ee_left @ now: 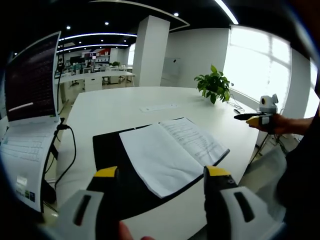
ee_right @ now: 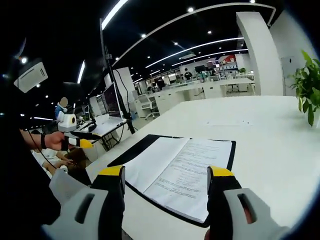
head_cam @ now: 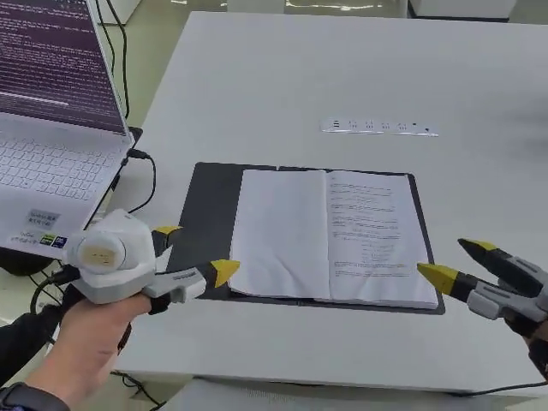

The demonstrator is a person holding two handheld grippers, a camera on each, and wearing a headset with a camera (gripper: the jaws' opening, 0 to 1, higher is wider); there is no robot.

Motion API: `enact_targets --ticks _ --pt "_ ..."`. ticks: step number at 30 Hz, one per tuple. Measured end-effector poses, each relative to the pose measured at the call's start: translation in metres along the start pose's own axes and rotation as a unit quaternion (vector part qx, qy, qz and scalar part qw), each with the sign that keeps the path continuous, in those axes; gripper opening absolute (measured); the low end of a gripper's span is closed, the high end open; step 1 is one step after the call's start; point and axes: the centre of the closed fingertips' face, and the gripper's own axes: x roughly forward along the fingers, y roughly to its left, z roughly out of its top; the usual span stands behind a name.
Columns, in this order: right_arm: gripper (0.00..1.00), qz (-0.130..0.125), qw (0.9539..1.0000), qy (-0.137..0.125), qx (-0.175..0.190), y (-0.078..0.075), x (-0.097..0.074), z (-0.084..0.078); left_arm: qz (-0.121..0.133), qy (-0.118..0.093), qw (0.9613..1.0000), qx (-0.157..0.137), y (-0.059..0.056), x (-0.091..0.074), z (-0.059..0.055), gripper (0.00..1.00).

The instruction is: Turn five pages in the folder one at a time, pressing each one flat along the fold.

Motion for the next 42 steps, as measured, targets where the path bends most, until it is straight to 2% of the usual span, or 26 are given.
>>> enact_targets --ticks 9,18,22,30,35,42 --pt "0.69 -0.007 1.0000 0.002 0.006 0.011 -0.013 -0.008 0.002 0.013 0.9999 -0.001 0.003 -0.003 -0.004 0.71" --pt "0.69 -0.008 0.9999 0.004 0.012 0.012 -0.019 -0.011 -0.010 0.015 0.9998 0.002 -0.008 0.005 0.002 0.72" --pt "0.68 -0.013 0.9996 0.006 0.025 0.010 -0.022 -0.016 -0.019 0.023 0.9995 0.007 -0.018 0.012 0.000 0.72" --pt "0.69 -0.006 0.9992 0.025 0.032 0.015 -0.024 -0.027 -0.047 0.042 0.9979 0.012 -0.047 0.030 -0.005 0.71" --pt "0.75 -0.014 0.9981 0.046 0.038 0.009 -0.026 -0.042 -0.063 0.052 0.9964 0.019 -0.062 0.047 -0.004 0.70" --pt "0.77 -0.014 0.9978 0.045 0.046 0.006 -0.030 -0.046 -0.076 0.052 0.9957 0.005 -0.078 0.066 0.002 0.69"
